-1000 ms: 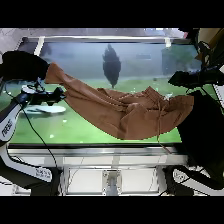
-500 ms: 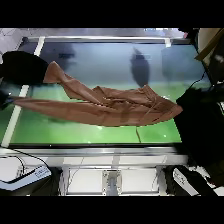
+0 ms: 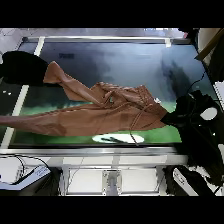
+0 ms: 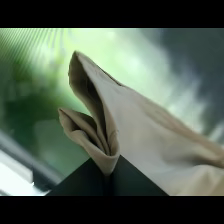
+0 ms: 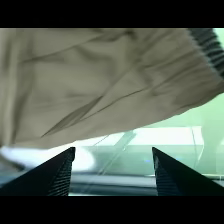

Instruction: Fold the clothes and pants, and hang the long-sleeved shirts on hangers.

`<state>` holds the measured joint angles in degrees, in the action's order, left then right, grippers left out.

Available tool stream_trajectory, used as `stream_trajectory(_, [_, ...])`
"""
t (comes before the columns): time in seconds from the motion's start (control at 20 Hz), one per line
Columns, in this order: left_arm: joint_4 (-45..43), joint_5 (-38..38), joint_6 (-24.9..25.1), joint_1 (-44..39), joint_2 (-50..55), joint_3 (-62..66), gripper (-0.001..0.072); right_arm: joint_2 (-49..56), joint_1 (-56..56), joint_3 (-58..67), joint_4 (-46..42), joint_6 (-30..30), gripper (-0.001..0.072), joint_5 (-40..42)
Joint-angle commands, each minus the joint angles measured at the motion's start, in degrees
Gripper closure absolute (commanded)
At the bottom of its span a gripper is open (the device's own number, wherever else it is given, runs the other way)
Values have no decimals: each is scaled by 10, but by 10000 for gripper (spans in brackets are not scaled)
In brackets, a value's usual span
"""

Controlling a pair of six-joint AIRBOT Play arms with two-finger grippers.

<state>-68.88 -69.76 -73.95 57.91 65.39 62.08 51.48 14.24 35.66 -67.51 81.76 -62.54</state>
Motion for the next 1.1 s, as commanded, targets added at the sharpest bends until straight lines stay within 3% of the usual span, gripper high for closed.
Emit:
stream_trajectory(0.0, [-36,-10,0,7,-2,-5,690,5,1,-34,-75,61,159,70])
stream_trajectory(0.1, [-35,-8,0,7,-2,-5,690,5,1,-40,-80,96,159,120])
stream_trajectory(0.25, [-35,-8,0,7,-2,-5,690,16,1,-76,-20,127,161,212])
stream_trajectory(0.6, [-36,-2,0,7,-2,-5,690,77,0,-103,109,101,173,319])
stream_trajectory(0.65, [-36,4,0,7,-2,-5,690,78,0,-101,122,91,288,321])
stream_trajectory(0.7, [-36,10,0,7,-2,-5,690,74,0,-94,124,85,580,312])
stream_trajectory(0.75, [-37,14,0,8,-2,-5,690,67,0,-86,121,77,662,296])
stream_trajectory(0.85, [-58,16,-1,8,-2,-5,690,39,0,-63,104,48,672,245])
stream_trajectory(1.05, [-95,13,-2,13,-2,-5,690,-54,1,-6,5,48,672,81])
